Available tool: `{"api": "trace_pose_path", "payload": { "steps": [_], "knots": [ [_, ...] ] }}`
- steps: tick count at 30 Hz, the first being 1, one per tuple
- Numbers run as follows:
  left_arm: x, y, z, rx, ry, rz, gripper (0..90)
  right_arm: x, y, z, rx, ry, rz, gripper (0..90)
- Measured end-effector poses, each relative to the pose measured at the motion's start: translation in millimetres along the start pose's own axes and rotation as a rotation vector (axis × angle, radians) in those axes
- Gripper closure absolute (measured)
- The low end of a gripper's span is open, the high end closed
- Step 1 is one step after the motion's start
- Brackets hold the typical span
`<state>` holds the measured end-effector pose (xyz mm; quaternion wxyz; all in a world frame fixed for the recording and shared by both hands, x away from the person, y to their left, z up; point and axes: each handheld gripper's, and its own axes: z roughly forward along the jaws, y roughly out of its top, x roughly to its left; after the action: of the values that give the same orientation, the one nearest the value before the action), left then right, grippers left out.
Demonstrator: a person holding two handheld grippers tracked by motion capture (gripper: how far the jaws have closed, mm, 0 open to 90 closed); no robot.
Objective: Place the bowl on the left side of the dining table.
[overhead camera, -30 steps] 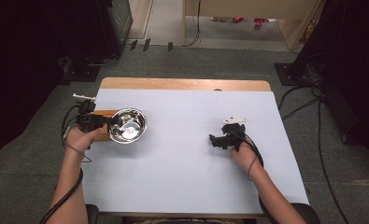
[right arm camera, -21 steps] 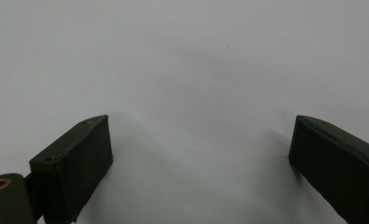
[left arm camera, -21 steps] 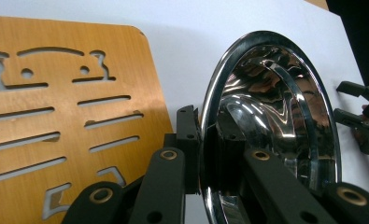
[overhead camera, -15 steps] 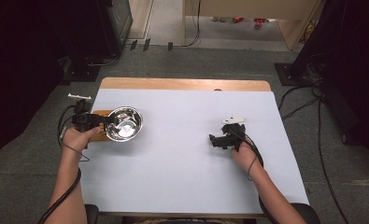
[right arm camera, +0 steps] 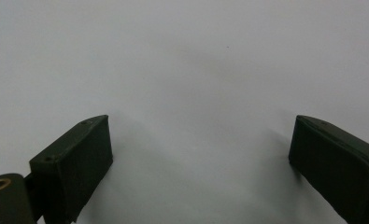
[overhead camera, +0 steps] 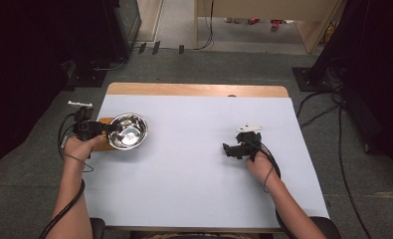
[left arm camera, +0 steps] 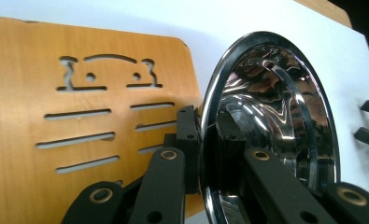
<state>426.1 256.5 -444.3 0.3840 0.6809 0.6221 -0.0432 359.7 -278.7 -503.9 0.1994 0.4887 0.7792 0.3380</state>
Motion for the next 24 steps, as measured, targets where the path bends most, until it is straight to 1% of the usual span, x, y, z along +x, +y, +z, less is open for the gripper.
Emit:
{"api": "trace_pose_path", "payload": {
  "steps": [4,8,13,20,24],
  "knots": [
    [2.3,-0.2,0.4,-0.006,0.004,-0.006,84.3,-0.1,0.0,0.1,-0.001,0.001,-0.001,5.8],
    [5.7,0.0,-1.0,-0.023,0.017,-0.014,84.3,0.0,0.0,0.1,-0.001,0.000,0.000,5.8],
    [8.6,-0.7,-1.8,-0.028,0.035,-0.018,84.2,0.0,0.0,0.1,-0.001,0.001,0.000,5.8],
    [13.9,-1.6,-4.0,-0.036,0.037,-0.032,84.2,0.0,0.0,0.1,-0.001,0.000,0.001,5.8],
    [17.1,-2.3,-6.1,-0.046,0.047,-0.043,84.3,0.0,0.0,0.1,-0.001,0.001,0.000,5.7]
  ]
}}
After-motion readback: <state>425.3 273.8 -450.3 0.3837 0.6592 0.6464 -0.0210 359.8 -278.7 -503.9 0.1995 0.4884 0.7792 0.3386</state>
